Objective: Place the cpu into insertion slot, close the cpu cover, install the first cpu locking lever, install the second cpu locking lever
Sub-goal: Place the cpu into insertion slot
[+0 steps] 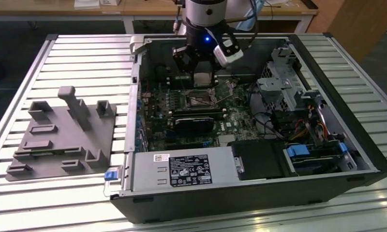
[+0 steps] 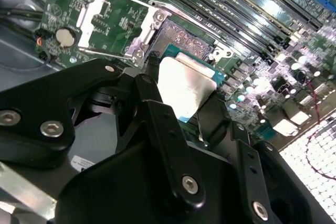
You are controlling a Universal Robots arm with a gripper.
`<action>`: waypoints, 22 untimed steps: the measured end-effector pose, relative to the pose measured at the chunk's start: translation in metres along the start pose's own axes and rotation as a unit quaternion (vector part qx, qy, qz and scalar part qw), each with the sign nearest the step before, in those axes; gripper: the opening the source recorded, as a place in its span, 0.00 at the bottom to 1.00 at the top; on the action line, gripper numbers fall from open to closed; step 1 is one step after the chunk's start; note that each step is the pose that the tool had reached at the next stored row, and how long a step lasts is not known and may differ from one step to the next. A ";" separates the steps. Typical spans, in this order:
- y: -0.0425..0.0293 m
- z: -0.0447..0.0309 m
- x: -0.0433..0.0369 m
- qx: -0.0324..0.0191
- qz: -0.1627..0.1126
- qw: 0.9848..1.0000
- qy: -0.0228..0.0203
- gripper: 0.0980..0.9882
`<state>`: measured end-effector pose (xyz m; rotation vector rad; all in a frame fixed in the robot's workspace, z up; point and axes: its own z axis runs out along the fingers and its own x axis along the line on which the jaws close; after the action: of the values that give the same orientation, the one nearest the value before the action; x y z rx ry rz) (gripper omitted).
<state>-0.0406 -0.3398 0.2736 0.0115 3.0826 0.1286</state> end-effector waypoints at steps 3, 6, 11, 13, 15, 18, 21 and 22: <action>-0.0003 0.0033 0.0002 0.001 0.023 1.000 -0.002 0.50; -0.0005 0.0058 0.0004 0.003 0.049 0.999 -0.004 0.50; -0.0007 0.0091 0.0005 0.005 0.094 0.996 -0.008 0.50; -0.0008 0.0099 0.0006 0.006 0.112 0.994 -0.009 0.50; -0.0009 0.0107 0.0006 0.007 0.130 0.991 -0.011 0.50; -0.0010 0.0120 0.0007 0.009 0.155 0.988 -0.013 0.50; -0.0011 0.0136 0.0008 0.010 0.180 0.983 -0.015 0.50; -0.0012 0.0141 0.0008 0.011 0.189 0.982 -0.016 0.50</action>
<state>-0.0406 -0.3398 0.2594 0.5951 3.0102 0.1088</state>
